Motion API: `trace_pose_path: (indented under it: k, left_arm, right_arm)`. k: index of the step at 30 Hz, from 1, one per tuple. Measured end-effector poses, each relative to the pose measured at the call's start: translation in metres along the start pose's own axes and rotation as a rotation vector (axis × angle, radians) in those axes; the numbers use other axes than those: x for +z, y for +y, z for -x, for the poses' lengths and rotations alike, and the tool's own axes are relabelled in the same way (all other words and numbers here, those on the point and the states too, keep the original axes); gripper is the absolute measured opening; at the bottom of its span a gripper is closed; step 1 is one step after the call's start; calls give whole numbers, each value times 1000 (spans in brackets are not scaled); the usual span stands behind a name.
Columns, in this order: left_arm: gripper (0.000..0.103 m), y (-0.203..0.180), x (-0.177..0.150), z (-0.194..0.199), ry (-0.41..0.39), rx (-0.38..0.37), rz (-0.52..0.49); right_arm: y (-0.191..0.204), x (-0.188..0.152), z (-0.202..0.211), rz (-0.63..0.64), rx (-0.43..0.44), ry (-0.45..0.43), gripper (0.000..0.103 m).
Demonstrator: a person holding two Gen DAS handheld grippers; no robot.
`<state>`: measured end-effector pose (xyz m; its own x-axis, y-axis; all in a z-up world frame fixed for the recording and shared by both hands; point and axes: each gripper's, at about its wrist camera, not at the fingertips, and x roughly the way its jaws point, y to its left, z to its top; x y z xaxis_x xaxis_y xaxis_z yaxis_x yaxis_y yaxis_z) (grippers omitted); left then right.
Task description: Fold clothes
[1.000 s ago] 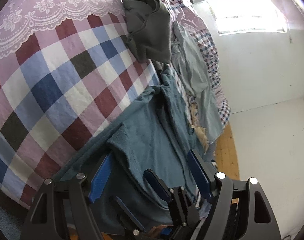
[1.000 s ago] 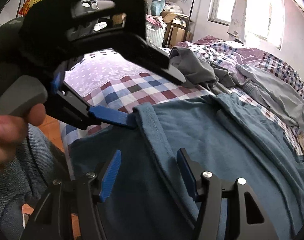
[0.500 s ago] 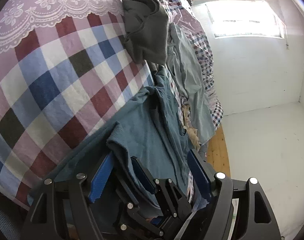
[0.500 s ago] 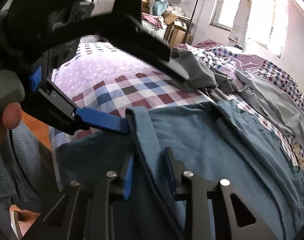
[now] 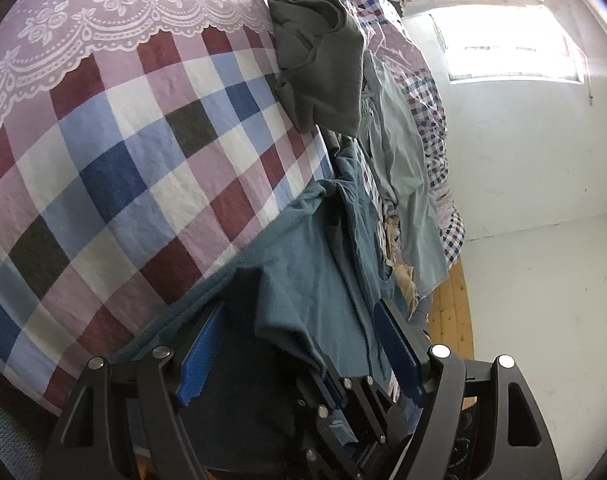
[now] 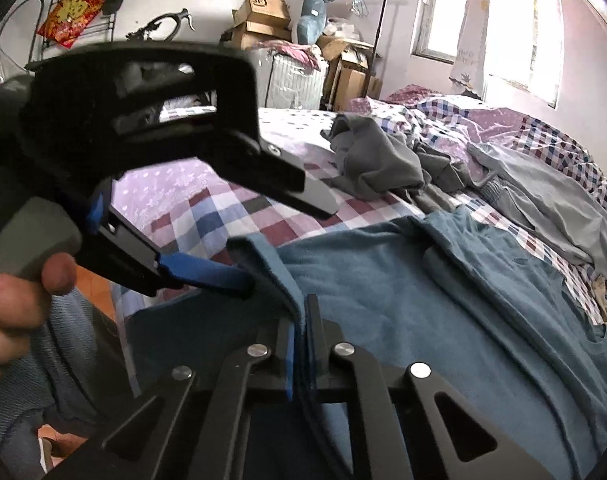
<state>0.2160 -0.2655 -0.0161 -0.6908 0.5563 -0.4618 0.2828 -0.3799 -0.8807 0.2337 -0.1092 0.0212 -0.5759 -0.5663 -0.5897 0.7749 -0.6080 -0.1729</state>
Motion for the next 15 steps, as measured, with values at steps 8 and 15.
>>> trace_pose_path:
  k: [8,15]
  left_arm:
    - [63,8,1,2,-10,0,44]
    - [36,12,-3,2,-4,54,46]
  right_arm:
    - [11,-7,-3,40,6,16,3]
    - [11,-8,-3,38,-2,15,3]
